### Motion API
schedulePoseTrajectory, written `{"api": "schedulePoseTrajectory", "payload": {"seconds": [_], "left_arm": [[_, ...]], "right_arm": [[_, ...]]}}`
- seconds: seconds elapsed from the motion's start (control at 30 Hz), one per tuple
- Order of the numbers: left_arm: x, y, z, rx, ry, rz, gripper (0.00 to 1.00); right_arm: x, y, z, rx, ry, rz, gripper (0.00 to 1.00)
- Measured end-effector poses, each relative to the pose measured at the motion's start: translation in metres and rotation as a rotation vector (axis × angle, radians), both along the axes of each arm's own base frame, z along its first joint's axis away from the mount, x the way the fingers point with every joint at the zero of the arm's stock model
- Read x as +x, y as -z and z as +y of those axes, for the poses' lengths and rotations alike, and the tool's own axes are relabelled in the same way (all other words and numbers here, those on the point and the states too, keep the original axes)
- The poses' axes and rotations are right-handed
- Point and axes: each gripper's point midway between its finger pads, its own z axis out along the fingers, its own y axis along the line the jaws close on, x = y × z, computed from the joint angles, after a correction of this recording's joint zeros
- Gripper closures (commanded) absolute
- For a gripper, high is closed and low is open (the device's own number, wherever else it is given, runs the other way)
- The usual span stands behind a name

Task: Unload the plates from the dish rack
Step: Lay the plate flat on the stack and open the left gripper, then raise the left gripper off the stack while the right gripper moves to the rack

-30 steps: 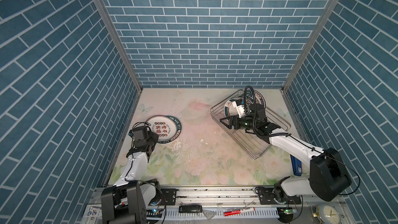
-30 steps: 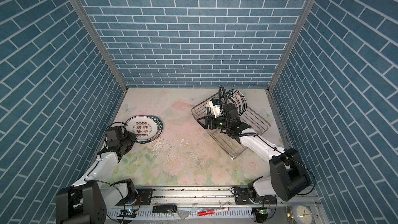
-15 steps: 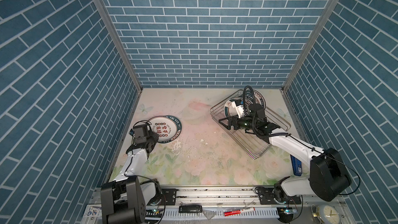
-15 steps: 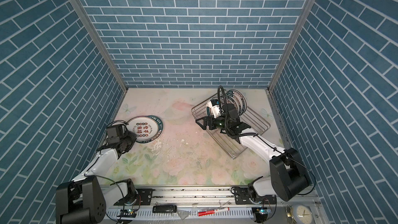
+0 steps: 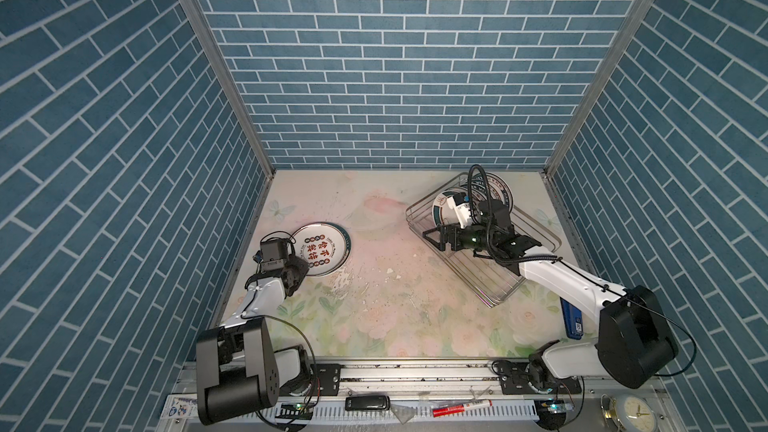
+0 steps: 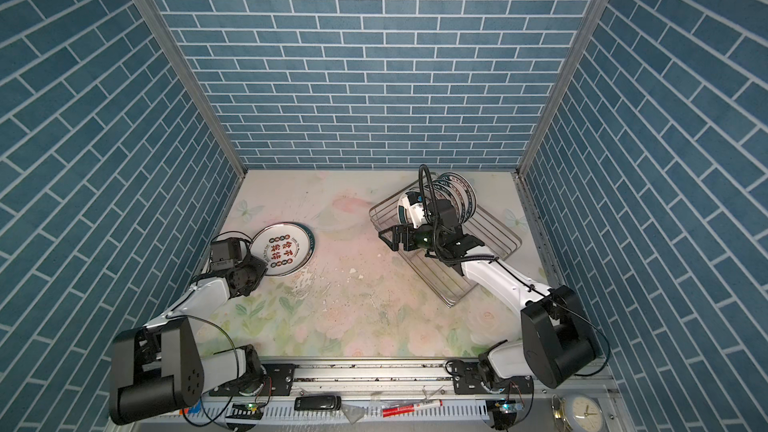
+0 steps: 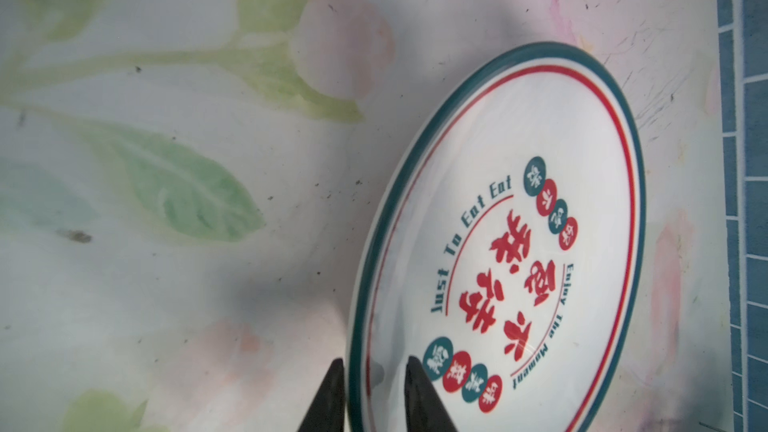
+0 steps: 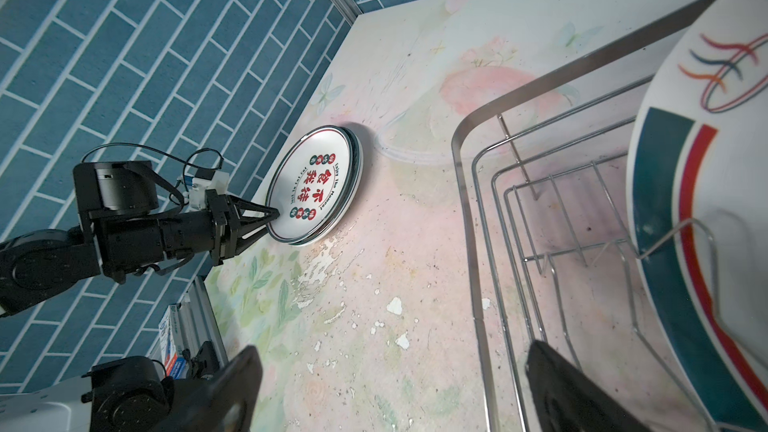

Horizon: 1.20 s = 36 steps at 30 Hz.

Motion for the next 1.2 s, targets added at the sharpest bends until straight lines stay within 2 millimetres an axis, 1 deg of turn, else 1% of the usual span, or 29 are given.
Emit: {"api": "schedulePoseTrajectory", "payload": {"seconds": [0.17, 0.23, 0.3, 0.37, 0.43, 0.47, 0.53, 0.7, 0.73, 0.87, 0.9, 0.93, 0.97, 1.07, 1.13, 1.2], "left_arm": [[0.003, -0.004, 0.0, 0.007, 0.011, -0.005, 0.67], [0.005, -0.004, 0.001, 0.008, 0.017, 0.003, 0.61], [0.007, -0.004, 0.001, 0.011, 0.023, 0.012, 0.58], [0.007, -0.003, 0.001, 0.012, 0.027, 0.018, 0.51], [0.006, -0.001, 0.001, 0.01, 0.03, 0.03, 0.5], [0.005, 0.0, 0.0, 0.009, 0.03, 0.034, 0.47], [0.004, 0.0, 0.0, 0.011, 0.033, 0.039, 0.37], [0.004, -0.002, -0.002, 0.022, 0.055, 0.045, 0.31], [0.006, -0.004, -0.003, 0.026, 0.061, 0.041, 0.25], [0.013, -0.013, -0.007, 0.048, 0.091, 0.026, 0.19], [0.015, -0.015, -0.007, 0.054, 0.098, 0.021, 0.12], [0.016, -0.016, -0.008, 0.06, 0.106, 0.018, 0.02], [0.016, -0.016, -0.008, 0.064, 0.109, 0.019, 0.01], [0.014, -0.018, -0.008, 0.07, 0.104, 0.016, 0.01], [0.015, -0.026, -0.007, 0.085, 0.101, -0.007, 0.01], [0.016, -0.039, -0.007, 0.107, 0.102, -0.049, 0.01]], "right_arm": [[0.004, 0.002, -0.01, -0.06, 0.048, -0.019, 0.01], [0.005, 0.004, -0.016, -0.086, 0.071, -0.025, 0.01], [0.006, 0.004, -0.02, -0.105, 0.087, -0.037, 0.01], [0.007, 0.004, -0.023, -0.121, 0.1, -0.043, 0.01], [0.007, 0.004, -0.026, -0.136, 0.108, -0.049, 0.01], [0.007, 0.004, -0.026, -0.142, 0.109, -0.053, 0.01], [0.006, 0.004, -0.027, -0.152, 0.111, -0.058, 0.01], [0.007, -0.003, -0.026, -0.154, 0.112, -0.078, 0.01], [0.007, -0.004, -0.026, -0.158, 0.112, -0.084, 0.01], [0.006, -0.007, -0.026, -0.184, 0.118, -0.11, 0.01], [0.005, -0.008, -0.027, -0.191, 0.12, -0.117, 0.01], [0.005, -0.01, -0.028, -0.198, 0.126, -0.129, 0.01], [0.005, -0.012, -0.03, -0.204, 0.131, -0.141, 0.01], [0.007, -0.023, -0.038, -0.224, 0.178, -0.187, 0.01], [0.009, -0.034, -0.046, -0.236, 0.22, -0.235, 0.01], [0.01, -0.05, -0.055, -0.239, 0.268, -0.289, 0.01]]}}
